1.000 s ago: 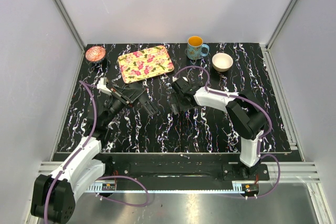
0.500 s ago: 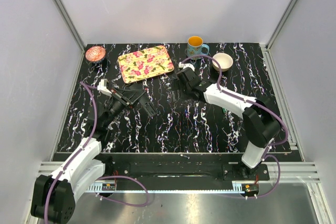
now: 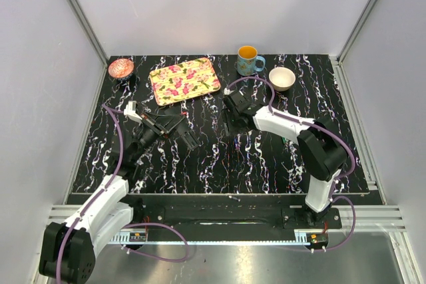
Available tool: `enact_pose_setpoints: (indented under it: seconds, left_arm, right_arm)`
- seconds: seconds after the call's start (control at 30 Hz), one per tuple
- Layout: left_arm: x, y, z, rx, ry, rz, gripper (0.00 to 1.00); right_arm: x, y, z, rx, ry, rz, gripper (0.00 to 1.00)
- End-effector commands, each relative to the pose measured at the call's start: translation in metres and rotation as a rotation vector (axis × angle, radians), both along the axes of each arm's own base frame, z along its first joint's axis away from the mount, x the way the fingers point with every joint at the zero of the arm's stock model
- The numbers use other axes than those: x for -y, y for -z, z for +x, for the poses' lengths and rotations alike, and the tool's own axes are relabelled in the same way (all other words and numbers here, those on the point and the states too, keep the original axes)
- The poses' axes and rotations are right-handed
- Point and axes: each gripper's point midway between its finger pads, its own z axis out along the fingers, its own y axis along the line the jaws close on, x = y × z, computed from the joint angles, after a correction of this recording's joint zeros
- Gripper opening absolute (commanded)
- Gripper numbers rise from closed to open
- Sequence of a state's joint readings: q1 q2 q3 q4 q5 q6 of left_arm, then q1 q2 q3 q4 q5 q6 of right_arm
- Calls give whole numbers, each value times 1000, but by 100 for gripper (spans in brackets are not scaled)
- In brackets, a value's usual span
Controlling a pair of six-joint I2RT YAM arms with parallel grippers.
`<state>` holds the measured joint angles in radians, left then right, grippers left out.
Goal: Load the batteries into the remote control
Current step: Pick up the battery from the center of the board.
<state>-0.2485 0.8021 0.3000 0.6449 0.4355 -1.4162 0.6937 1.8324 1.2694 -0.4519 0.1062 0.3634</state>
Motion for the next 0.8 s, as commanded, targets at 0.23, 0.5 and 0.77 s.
enact_pose_setpoints:
  seconds: [0.23,0.5,0.77]
  left_arm:
    - [3,-8,-5,49,29,-7,0]
    - [3,-5,-6,47,30,-5,0]
    - [2,-2,-7,43,30,-5,0]
  right_arm:
    - [3,20,-4,-41,-25,-44,47]
    - [5,33,-6,-63,-18,-61,43]
    - [9,39,-10,-79,-10,-70,36]
